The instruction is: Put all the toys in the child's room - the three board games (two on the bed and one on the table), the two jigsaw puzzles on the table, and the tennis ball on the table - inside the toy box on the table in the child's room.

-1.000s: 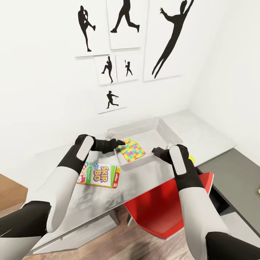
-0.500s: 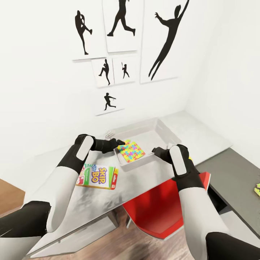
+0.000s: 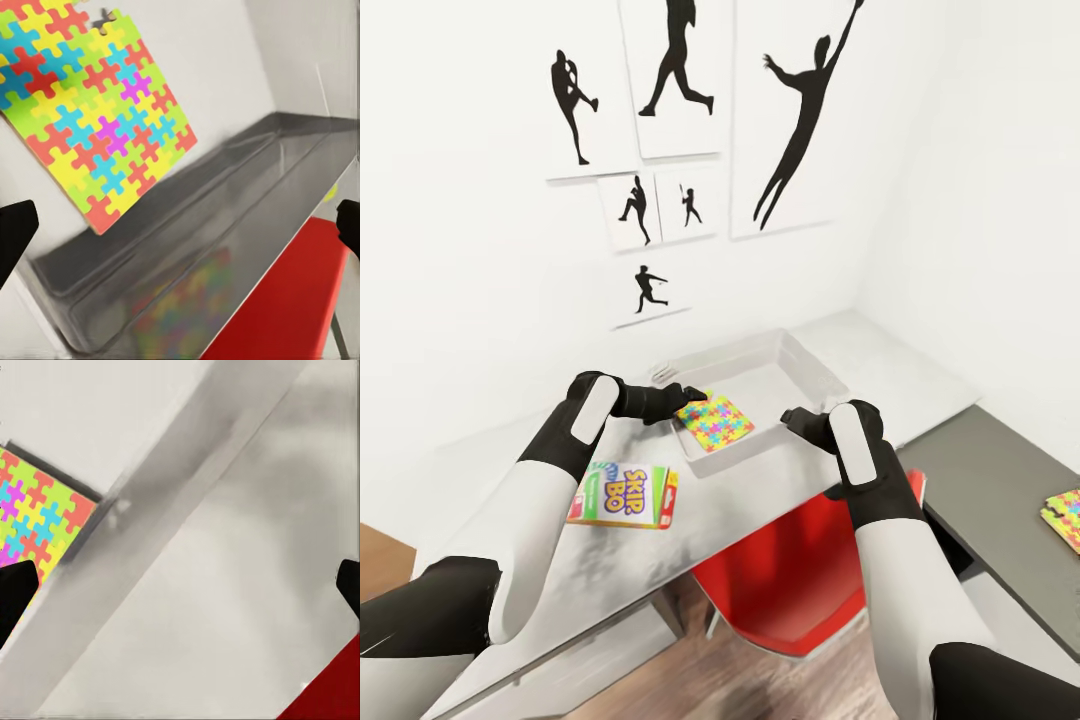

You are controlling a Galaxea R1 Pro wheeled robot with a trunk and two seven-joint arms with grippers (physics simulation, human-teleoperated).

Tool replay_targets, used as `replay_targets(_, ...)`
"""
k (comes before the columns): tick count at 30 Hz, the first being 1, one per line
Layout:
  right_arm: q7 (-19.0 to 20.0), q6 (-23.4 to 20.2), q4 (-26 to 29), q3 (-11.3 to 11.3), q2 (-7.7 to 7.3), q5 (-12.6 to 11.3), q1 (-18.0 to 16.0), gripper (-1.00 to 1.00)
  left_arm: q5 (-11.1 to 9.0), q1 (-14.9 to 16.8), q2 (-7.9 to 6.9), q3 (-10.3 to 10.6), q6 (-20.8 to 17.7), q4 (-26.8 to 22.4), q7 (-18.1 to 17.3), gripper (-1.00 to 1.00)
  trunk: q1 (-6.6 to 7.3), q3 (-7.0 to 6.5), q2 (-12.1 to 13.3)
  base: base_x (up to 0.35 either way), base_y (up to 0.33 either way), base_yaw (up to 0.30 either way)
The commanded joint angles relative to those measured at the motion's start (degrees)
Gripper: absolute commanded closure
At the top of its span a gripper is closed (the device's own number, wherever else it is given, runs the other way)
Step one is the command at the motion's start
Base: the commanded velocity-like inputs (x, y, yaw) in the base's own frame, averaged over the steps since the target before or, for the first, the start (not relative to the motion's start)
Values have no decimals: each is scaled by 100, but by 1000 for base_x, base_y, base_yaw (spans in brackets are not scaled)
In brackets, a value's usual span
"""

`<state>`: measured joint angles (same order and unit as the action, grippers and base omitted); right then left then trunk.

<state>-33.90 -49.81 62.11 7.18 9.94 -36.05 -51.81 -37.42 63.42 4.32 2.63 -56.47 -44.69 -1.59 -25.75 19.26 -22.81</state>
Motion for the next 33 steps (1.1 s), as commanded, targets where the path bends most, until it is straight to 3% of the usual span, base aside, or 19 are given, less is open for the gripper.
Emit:
replay_targets(1,-55,-10,5,11,6,-60,-6,-100,19,4,-2,1,-19,-4,-17,-100,-3,2,-11,-76,136,-106)
replay_targets(19,-56,-14,3,2,6,-60,-5,-100,19,4,-2,-2,-14,-4,-17,-100,-3,-156,-11,-16,32,-106)
replay_targets(30,-54,-12,9,-193,6,-60,-7,-100,16,4,-3,-28,-20,-3,-20,-100,-3,-252,-11,0,66,-106)
replay_targets(33,-53,-12,9,-238,6,-60,-9,-100,6,4,-67,-30,-24,-4,-21,-100,-3,-278,-11,0,184,-106)
